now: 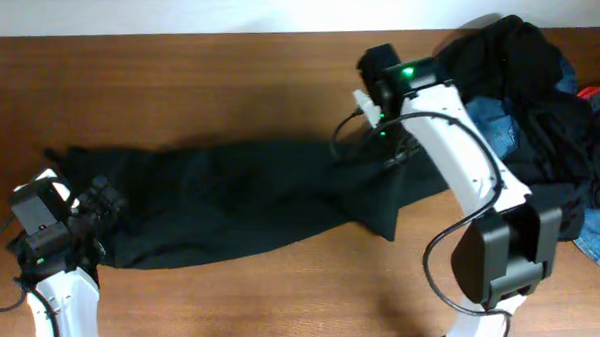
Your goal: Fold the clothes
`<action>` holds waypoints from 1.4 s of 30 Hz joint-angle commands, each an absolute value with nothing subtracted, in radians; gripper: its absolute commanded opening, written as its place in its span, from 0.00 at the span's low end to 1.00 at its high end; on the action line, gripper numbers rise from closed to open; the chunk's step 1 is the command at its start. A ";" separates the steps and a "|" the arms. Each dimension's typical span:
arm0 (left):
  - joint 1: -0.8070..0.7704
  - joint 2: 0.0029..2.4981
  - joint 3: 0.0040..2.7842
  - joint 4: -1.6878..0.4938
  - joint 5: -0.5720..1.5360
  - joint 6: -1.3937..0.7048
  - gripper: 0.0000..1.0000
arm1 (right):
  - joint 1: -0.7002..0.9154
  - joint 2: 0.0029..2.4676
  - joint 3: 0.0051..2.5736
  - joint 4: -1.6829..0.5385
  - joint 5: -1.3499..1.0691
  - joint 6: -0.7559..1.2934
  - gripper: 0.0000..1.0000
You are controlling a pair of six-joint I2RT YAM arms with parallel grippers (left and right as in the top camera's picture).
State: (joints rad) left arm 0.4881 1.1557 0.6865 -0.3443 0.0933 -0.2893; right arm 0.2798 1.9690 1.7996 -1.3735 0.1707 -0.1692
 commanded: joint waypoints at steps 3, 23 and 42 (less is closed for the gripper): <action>0.487 1.161 0.694 -0.341 0.082 -0.271 0.99 | 0.224 1.963 1.789 -1.367 0.138 -0.205 0.04; 0.487 1.161 0.694 -0.338 0.082 -0.271 0.99 | 0.078 1.968 1.938 -1.417 0.031 0.100 0.99; 0.487 1.161 0.694 -0.331 0.082 -0.271 0.99 | -0.176 1.989 1.489 -0.945 -0.415 -0.041 0.66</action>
